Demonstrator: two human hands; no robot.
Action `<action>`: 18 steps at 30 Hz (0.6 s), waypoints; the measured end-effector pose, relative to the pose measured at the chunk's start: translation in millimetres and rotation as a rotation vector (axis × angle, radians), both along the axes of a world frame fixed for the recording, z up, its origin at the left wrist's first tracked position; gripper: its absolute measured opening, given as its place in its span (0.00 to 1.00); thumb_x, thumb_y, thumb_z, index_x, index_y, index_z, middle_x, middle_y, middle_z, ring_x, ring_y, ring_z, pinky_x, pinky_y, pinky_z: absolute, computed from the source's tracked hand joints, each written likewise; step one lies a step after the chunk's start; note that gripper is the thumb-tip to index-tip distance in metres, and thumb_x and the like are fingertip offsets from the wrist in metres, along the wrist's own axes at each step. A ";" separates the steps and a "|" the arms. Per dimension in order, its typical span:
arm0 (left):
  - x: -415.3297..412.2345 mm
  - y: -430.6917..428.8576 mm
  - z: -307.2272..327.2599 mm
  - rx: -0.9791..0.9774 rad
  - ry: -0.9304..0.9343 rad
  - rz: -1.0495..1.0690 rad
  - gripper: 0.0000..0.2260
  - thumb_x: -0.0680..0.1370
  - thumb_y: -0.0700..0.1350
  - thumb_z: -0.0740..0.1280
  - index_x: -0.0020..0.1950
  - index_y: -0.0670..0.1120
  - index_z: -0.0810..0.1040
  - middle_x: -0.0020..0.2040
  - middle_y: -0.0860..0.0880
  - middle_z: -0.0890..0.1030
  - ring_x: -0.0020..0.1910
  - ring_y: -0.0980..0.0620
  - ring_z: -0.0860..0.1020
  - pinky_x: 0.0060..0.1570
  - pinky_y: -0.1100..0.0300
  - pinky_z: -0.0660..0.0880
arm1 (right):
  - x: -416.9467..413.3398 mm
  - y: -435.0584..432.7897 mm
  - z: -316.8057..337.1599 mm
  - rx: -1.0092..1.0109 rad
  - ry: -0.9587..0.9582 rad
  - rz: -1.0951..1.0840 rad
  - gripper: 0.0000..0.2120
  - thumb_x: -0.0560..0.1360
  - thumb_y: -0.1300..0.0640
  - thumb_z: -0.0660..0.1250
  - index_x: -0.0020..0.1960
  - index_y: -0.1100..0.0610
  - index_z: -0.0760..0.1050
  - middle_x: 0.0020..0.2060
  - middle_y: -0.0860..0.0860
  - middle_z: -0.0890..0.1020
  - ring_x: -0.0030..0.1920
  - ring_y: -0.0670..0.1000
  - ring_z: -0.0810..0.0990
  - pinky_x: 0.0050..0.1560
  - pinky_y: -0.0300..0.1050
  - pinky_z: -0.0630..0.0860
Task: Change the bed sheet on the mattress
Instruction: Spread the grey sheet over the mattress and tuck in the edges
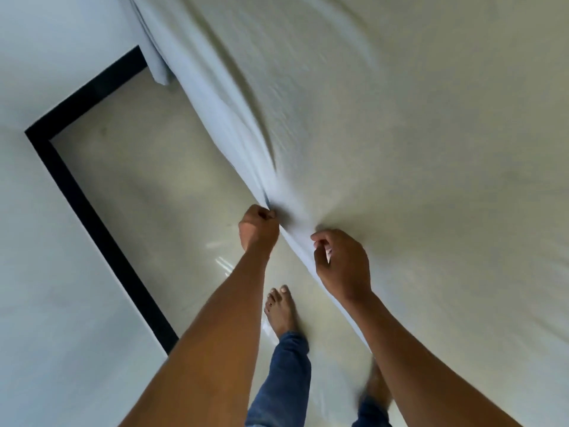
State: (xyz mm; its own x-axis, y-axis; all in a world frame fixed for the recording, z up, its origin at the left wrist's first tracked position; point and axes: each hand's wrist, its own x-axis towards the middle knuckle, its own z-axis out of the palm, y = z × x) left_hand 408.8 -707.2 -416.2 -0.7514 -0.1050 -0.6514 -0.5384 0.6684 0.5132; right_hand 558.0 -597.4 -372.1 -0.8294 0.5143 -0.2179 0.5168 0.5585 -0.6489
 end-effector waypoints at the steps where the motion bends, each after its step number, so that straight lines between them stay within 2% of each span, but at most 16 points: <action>1: -1.7 1.7 -1.0 0.071 -0.060 0.057 0.05 0.74 0.42 0.64 0.45 0.47 0.79 0.41 0.45 0.84 0.38 0.43 0.83 0.39 0.52 0.82 | -12.5 -3.4 2.1 0.000 0.004 0.018 0.10 0.76 0.55 0.62 0.54 0.50 0.81 0.48 0.44 0.84 0.46 0.49 0.83 0.47 0.47 0.80; 3: -9.8 11.3 -0.8 0.219 -0.205 0.143 0.06 0.76 0.39 0.62 0.47 0.44 0.79 0.43 0.42 0.84 0.36 0.44 0.84 0.33 0.56 0.81 | -34.4 -4.9 5.9 0.030 -0.003 0.052 0.11 0.77 0.54 0.62 0.54 0.49 0.80 0.48 0.44 0.84 0.46 0.48 0.82 0.47 0.45 0.79; 5: -31.0 15.2 0.6 0.276 -0.247 0.155 0.07 0.77 0.38 0.61 0.51 0.44 0.78 0.47 0.40 0.83 0.39 0.45 0.84 0.29 0.59 0.78 | -60.0 -2.7 8.9 0.074 -0.023 0.079 0.10 0.76 0.55 0.62 0.53 0.49 0.80 0.48 0.43 0.83 0.46 0.49 0.81 0.47 0.44 0.78; 7: -64.6 12.7 5.5 0.301 -0.206 0.184 0.08 0.79 0.42 0.61 0.57 0.44 0.76 0.52 0.41 0.81 0.43 0.45 0.82 0.28 0.60 0.78 | -91.8 0.6 14.7 0.101 -0.046 0.081 0.09 0.75 0.58 0.65 0.52 0.49 0.80 0.48 0.43 0.83 0.47 0.50 0.81 0.47 0.43 0.76; 9: -104.7 10.9 13.6 0.332 -0.174 0.202 0.11 0.82 0.50 0.62 0.60 0.45 0.75 0.53 0.44 0.80 0.44 0.45 0.82 0.30 0.57 0.81 | -126.5 4.4 20.4 0.107 -0.074 0.086 0.11 0.74 0.61 0.68 0.53 0.50 0.81 0.50 0.45 0.83 0.51 0.52 0.81 0.50 0.44 0.75; 12: -178.2 7.5 26.4 0.285 -0.092 0.163 0.16 0.81 0.59 0.63 0.57 0.47 0.75 0.50 0.45 0.81 0.44 0.45 0.84 0.37 0.50 0.84 | -186.6 4.4 29.5 0.087 -0.088 0.120 0.14 0.74 0.63 0.67 0.57 0.52 0.82 0.56 0.48 0.83 0.59 0.52 0.80 0.56 0.44 0.75; 13: -198.9 6.2 29.7 0.263 -0.057 0.138 0.14 0.80 0.57 0.64 0.55 0.47 0.75 0.48 0.44 0.82 0.43 0.44 0.85 0.39 0.48 0.85 | -204.7 4.3 30.6 0.082 -0.065 0.119 0.15 0.73 0.64 0.67 0.57 0.52 0.81 0.55 0.47 0.83 0.58 0.52 0.80 0.55 0.43 0.74; 15: -238.4 -1.1 30.7 0.223 -0.007 0.057 0.05 0.77 0.48 0.64 0.49 0.48 0.77 0.46 0.43 0.83 0.41 0.42 0.85 0.41 0.46 0.84 | -249.1 6.3 31.1 0.048 -0.016 0.111 0.15 0.73 0.63 0.67 0.56 0.50 0.81 0.52 0.45 0.83 0.55 0.50 0.81 0.54 0.42 0.75; 18: -267.6 -21.3 18.7 0.095 0.003 -0.146 0.08 0.70 0.46 0.61 0.41 0.49 0.80 0.41 0.47 0.84 0.39 0.44 0.84 0.43 0.49 0.84 | -315.4 12.0 32.6 0.002 0.051 0.121 0.14 0.73 0.63 0.67 0.56 0.51 0.81 0.50 0.45 0.82 0.53 0.49 0.81 0.54 0.47 0.79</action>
State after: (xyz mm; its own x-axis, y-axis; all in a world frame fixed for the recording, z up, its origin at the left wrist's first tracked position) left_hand 141.2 -728.5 -397.6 -0.7560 0.0669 -0.6511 -0.4379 0.6877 0.5790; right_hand 242.7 -585.4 -339.4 -0.8956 0.4099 -0.1729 0.4117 0.6163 -0.6713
